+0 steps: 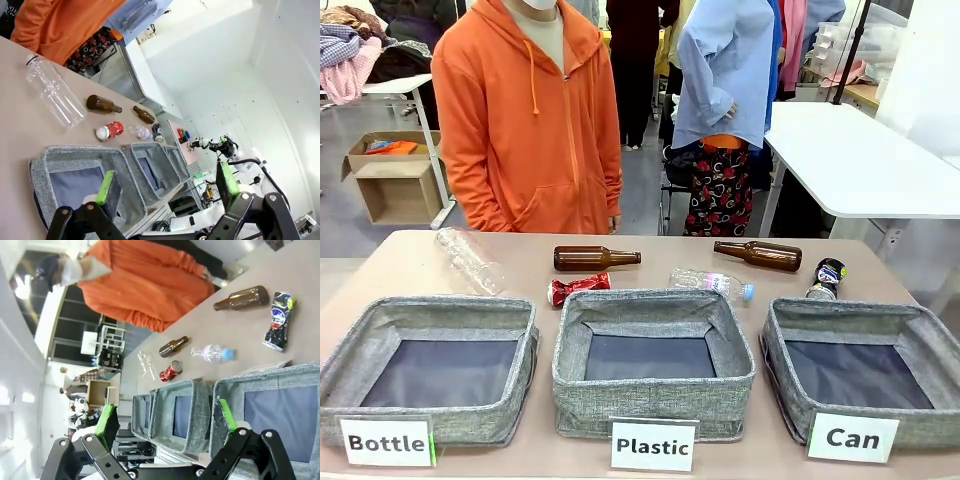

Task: Sort the can waste into the basket.
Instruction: Pick up the can waste from the table and place it in the right Fabric basket.

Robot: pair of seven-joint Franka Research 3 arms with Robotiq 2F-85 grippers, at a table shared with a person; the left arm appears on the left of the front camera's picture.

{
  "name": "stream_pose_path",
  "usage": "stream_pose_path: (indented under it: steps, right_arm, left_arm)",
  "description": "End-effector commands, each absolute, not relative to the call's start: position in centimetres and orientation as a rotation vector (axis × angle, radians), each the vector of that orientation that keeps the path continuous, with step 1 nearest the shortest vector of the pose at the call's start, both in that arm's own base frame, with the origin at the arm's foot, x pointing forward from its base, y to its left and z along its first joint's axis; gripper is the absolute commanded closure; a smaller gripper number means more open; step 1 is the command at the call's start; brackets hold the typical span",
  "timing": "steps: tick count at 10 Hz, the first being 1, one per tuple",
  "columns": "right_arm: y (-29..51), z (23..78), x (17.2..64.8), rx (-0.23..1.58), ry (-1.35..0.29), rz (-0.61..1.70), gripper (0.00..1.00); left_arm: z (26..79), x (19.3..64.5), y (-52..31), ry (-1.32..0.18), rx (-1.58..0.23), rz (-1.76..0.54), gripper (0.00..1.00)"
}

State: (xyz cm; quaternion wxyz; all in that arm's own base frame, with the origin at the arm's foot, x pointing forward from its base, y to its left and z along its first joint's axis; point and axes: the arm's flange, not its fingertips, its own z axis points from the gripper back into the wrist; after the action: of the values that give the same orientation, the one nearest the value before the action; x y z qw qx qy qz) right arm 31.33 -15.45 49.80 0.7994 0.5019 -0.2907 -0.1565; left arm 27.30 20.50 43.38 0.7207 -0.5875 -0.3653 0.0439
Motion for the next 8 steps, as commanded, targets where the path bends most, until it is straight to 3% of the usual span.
stream_pose_path:
  steps: [1,5,8]
  right_arm:
    - [-12.6,50.8,33.0,0.888,-0.574,-0.29,0.0]
    - [-5.6,50.7,39.3,0.105,-0.397,-0.31,0.0]
    - [-4.5,50.6,40.1,-0.037,-0.45,-0.364,0.0]
  left_arm:
    - [43.3,27.3,20.7,-0.823,-1.301,0.07,0.0]
    - [43.3,27.3,20.7,-0.823,-1.301,0.07,0.0]
    - [43.3,27.3,20.7,-0.823,-1.301,0.07,0.0]
